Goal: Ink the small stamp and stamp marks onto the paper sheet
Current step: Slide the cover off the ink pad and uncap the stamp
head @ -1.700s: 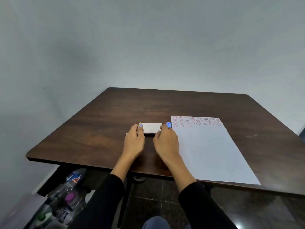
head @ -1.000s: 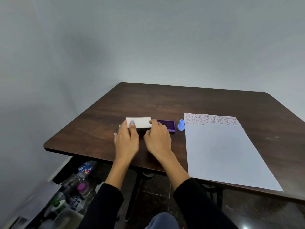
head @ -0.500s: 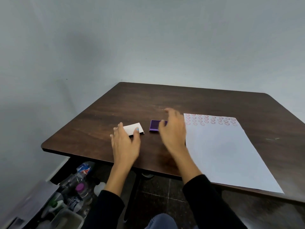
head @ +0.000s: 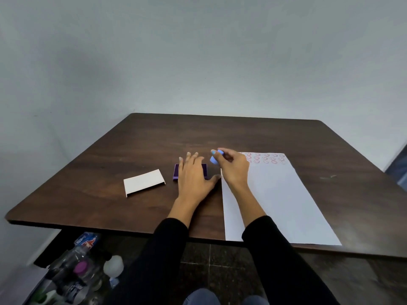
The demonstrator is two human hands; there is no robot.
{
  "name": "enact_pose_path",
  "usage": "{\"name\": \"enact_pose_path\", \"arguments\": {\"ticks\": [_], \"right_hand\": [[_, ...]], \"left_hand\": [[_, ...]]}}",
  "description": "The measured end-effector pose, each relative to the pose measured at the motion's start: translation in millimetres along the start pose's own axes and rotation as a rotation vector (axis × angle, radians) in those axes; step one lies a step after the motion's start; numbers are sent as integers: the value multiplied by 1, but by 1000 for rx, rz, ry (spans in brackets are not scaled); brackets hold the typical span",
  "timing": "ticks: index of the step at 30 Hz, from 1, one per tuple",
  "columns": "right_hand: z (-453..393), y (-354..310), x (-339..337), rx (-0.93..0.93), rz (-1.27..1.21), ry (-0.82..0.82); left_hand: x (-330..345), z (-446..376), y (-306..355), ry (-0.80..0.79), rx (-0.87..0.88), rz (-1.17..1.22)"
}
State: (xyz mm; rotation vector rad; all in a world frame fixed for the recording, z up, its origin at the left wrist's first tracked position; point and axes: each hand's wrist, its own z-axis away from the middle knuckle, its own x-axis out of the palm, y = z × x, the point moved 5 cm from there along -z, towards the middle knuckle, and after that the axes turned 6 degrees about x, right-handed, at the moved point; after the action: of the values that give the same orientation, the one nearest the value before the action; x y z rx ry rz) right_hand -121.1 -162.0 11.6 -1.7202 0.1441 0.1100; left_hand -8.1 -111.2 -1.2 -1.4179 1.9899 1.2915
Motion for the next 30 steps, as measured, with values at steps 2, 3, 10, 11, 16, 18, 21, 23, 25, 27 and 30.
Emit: {"name": "enact_pose_path", "arguments": {"ticks": [2,3,10,11,16,18,21,23,25,27,30], "right_hand": [[2,2,1,13,-111,-42],[3,3,2,24,-153,-69],[0,4,4,-1,-160,-84],[0,4,4,5,-160,-85],[-1,7,6,28,-137,-100],[-2,8,7,49,-152,-119],[-3,11,8,90,-173,-130],[-3,12,9,112,-196,-144],[-3,13,8,138,-229,-161],[-3,11,8,147,-293,-184],[-5,7,3,203,-522,-188]], "left_hand": [[-2,2,-3,70,-8,54],[-4,3,-3,90,-2,70],[-9,3,-2,153,2,112],[-10,3,-3,159,-2,120],[-10,3,-7,158,-21,146],[-10,2,-9,160,-36,167],[-9,1,-9,137,-38,174],[-8,1,-9,115,-38,179],[-7,1,-10,96,-47,173],[-9,1,-9,97,-56,171],[-11,4,-6,105,-43,130]]}}
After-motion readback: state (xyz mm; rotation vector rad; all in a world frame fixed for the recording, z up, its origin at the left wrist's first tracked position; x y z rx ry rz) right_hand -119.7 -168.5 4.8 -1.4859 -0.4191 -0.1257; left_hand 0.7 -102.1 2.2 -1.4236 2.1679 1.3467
